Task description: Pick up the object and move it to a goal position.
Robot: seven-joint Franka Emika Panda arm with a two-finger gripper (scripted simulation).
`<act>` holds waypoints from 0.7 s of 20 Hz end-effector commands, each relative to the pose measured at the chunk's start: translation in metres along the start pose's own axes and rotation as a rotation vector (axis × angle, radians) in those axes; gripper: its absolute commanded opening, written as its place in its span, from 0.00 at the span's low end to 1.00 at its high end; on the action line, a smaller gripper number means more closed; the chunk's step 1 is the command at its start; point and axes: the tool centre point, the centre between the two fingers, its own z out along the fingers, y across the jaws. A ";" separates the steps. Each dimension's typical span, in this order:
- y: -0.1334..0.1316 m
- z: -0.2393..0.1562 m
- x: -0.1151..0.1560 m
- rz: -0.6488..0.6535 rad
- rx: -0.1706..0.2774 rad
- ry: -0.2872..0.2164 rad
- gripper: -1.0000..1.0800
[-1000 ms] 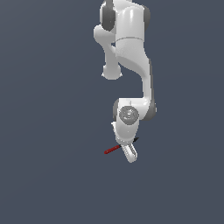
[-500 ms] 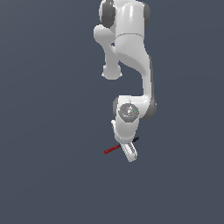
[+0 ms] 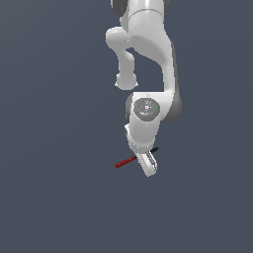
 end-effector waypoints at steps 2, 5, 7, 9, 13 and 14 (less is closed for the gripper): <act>0.002 -0.040 0.002 0.000 0.002 0.000 0.00; 0.004 -0.076 0.004 0.000 0.002 0.000 0.00; 0.004 -0.098 0.005 0.000 0.002 0.000 0.00; 0.005 -0.118 0.006 -0.001 0.001 0.000 0.00; 0.005 -0.151 0.008 -0.001 0.001 0.001 0.00; 0.005 -0.158 0.008 -0.001 0.001 0.001 0.00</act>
